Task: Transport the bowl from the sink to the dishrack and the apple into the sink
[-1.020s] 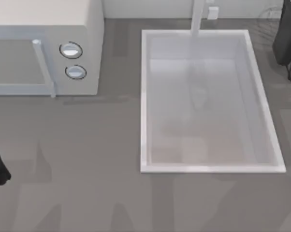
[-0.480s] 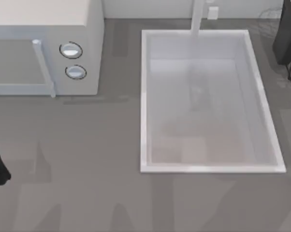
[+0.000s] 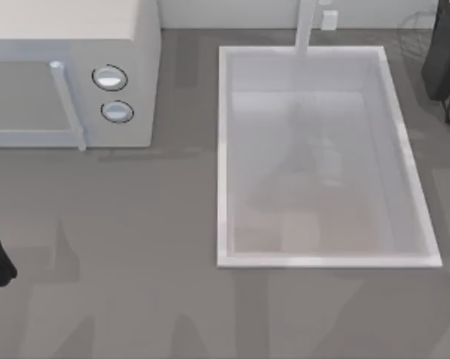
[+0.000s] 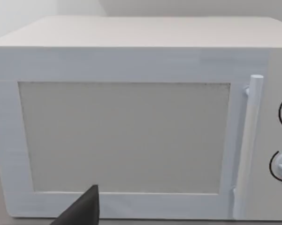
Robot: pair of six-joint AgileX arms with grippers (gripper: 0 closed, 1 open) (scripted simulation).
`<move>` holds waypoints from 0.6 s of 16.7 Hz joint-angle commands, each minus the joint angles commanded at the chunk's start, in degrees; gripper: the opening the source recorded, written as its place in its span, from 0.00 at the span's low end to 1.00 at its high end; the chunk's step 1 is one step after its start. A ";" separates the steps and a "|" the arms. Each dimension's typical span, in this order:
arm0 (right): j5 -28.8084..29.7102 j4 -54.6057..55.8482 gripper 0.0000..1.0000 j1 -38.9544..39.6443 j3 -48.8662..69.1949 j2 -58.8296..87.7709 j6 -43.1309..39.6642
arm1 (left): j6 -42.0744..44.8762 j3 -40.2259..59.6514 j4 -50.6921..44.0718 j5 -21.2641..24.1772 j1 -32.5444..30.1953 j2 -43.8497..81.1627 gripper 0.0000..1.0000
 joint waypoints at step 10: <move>1.37 -3.84 1.00 1.45 -4.60 -8.03 0.19 | 0.00 0.00 0.00 0.00 0.00 0.00 1.00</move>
